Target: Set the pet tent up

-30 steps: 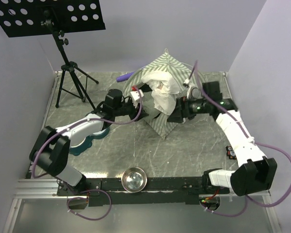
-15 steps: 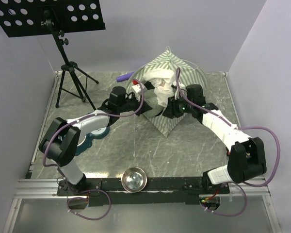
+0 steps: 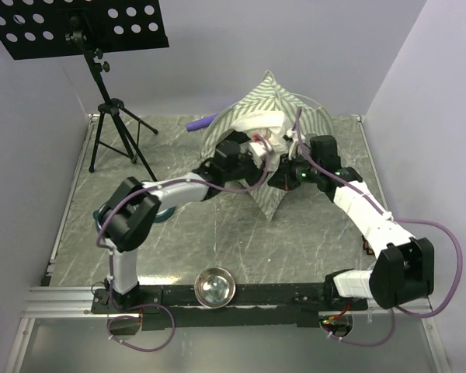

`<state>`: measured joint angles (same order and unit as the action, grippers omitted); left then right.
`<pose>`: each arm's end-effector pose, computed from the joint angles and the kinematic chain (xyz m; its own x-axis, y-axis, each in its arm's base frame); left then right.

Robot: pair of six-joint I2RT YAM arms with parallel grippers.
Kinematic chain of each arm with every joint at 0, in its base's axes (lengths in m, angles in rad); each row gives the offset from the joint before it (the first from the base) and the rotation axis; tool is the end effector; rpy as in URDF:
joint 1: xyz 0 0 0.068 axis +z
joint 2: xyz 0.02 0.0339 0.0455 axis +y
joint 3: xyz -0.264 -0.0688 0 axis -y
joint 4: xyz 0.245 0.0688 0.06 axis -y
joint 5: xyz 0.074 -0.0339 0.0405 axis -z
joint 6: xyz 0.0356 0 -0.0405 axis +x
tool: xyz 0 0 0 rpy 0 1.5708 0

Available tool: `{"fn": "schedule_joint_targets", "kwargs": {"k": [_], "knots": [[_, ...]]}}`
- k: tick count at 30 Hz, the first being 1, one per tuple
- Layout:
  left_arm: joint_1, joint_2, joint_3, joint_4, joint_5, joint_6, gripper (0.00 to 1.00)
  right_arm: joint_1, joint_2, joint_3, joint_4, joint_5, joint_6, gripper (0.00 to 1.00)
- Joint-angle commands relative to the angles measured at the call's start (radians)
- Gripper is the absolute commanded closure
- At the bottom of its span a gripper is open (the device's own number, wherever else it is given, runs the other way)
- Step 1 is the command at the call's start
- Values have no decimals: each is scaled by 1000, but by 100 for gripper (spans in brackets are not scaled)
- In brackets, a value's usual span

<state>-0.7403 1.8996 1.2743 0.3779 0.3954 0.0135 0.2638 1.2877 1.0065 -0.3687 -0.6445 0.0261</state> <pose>0.3175 -0.3087 0.2424 -0.1686 0.1710 -0.9707 0.9005 0.4271 -0.0812 0.2646 0.0936 0.2946 -0.6015 -0.1408 -0.7864 -0.6547 0.6509 0.3842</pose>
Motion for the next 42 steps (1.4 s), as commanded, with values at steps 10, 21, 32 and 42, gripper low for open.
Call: {"fn": "schedule_joint_targets", "kwargs": {"k": [10,21,32,42], "knots": [[183,-276,-156,-131,135,95,14,-106,-45,27,-130,-161,-17,100],[115,-125,17,-327,194,361,30,-106,-24,61,-139,-187,40,100],[24,-35,-45,58,281,-6,12,-116,-21,50,-73,-219,159,100],[131,-442,-361,80,276,-166,0,-173,18,23,-116,-47,167,100]]}}
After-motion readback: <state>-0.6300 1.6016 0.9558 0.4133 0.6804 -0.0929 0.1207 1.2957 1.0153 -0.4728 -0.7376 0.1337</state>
